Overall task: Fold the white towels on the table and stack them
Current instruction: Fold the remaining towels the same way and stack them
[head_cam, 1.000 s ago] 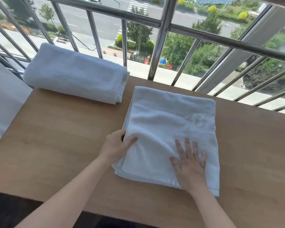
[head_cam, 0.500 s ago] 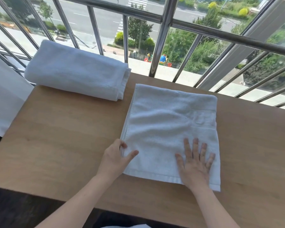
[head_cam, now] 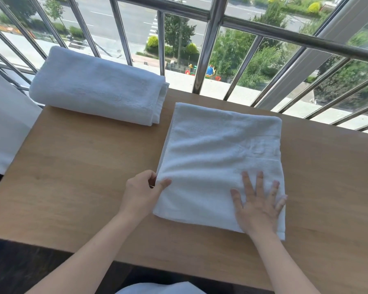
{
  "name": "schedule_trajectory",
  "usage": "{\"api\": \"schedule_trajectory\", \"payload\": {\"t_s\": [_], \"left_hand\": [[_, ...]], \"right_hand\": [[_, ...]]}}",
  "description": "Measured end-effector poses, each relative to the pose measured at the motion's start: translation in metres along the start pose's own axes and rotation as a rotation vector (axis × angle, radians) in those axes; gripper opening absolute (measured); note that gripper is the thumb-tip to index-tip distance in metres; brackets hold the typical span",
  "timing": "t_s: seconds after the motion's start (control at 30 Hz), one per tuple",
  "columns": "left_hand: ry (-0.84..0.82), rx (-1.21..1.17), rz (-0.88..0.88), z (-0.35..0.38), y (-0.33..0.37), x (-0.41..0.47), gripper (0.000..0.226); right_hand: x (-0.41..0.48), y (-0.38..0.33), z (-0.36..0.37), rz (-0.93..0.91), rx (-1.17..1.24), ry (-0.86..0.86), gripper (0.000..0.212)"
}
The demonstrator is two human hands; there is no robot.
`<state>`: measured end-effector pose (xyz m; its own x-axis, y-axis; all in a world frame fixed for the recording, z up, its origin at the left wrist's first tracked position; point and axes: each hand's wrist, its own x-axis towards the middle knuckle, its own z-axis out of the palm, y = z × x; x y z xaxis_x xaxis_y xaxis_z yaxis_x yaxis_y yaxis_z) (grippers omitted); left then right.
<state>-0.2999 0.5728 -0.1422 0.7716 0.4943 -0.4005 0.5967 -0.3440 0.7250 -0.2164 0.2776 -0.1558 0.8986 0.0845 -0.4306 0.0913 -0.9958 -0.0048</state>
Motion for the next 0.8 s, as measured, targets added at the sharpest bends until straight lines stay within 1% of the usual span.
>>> {"api": "schedule_trajectory", "payload": {"t_s": [0.07,0.13,0.2,0.33,0.47,0.63,0.73,0.8], "left_hand": [[0.021,0.026,-0.01,-0.003,-0.002,0.001,0.036],[-0.025,0.053,-0.077,0.002,-0.007,0.003,0.036],[-0.056,0.015,-0.139,0.006,-0.01,0.007,0.035],[-0.033,0.004,-0.126,0.004,-0.011,0.01,0.034],[-0.051,-0.001,-0.1,0.009,-0.011,0.011,0.037],[0.044,-0.036,-0.082,0.021,-0.017,0.005,0.032],[0.134,-0.076,-0.148,0.029,-0.013,0.003,0.035],[0.146,-0.093,-0.153,0.031,-0.012,0.001,0.036]], "right_hand": [[-0.002,0.0,0.002,0.004,-0.012,0.002,0.065],[-0.004,0.0,0.005,-0.001,-0.022,0.017,0.065],[-0.004,-0.002,0.005,0.003,-0.014,0.034,0.066],[-0.004,-0.004,0.007,0.018,-0.012,0.035,0.066],[-0.002,-0.004,0.008,0.02,-0.008,0.045,0.067],[-0.001,-0.002,0.009,0.023,-0.009,0.034,0.067],[0.0,-0.004,0.01,0.035,-0.014,0.036,0.066],[0.0,-0.002,0.01,0.03,-0.015,0.06,0.066]]}}
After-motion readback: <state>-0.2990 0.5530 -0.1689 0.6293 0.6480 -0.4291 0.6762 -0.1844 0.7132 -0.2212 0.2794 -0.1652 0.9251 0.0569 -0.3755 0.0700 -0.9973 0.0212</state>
